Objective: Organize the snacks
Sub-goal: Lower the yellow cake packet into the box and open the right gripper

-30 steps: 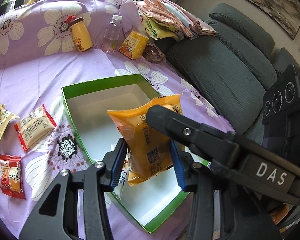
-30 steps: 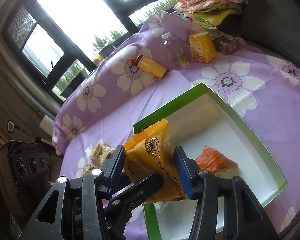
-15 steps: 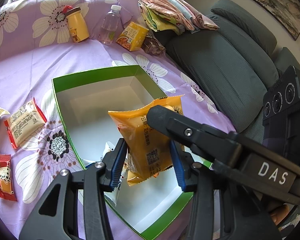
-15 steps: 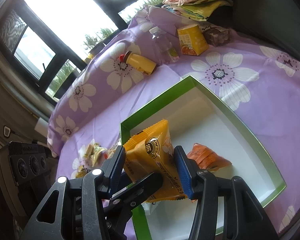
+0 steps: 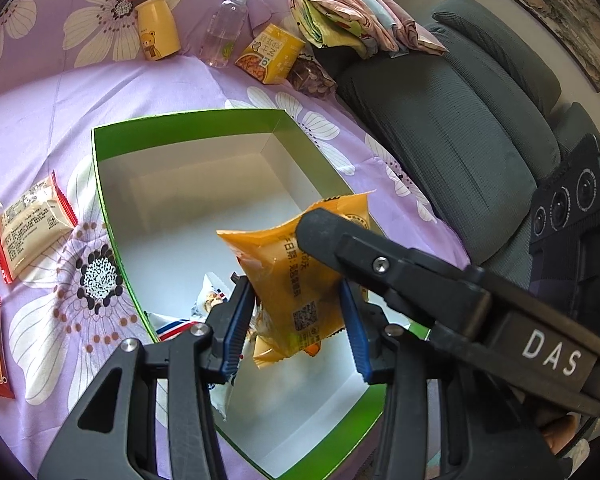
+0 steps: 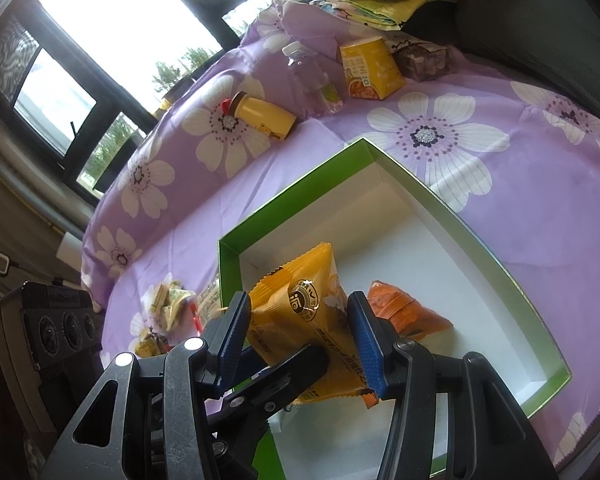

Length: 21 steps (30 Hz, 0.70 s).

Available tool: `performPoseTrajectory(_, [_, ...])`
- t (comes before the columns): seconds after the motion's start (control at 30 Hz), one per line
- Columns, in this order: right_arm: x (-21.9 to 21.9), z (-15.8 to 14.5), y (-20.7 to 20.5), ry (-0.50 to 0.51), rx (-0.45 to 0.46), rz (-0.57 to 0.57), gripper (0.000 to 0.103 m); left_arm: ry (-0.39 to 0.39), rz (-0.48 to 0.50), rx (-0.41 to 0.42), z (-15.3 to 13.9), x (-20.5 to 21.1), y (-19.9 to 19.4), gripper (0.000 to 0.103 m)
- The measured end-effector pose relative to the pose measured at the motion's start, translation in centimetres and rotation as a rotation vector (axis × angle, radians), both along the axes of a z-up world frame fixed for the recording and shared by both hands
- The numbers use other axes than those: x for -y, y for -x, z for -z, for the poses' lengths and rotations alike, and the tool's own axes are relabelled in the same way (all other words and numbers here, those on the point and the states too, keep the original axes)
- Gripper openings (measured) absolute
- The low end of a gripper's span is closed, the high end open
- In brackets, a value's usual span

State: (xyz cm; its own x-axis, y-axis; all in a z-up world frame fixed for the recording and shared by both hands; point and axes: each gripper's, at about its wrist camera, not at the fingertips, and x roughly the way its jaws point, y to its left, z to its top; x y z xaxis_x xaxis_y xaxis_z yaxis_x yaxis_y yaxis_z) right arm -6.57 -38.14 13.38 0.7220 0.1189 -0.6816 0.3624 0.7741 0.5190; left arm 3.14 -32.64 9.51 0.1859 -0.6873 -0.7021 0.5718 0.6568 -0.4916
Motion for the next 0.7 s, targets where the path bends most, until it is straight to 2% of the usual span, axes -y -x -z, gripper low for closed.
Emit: performPoseTrajectory(0.7, [0.7,1.1,-0.3,-0.017,-0.039,0.009,0.053,-0.018,-0.009,-0.034,0.9,0.8,-0.1,0.043])
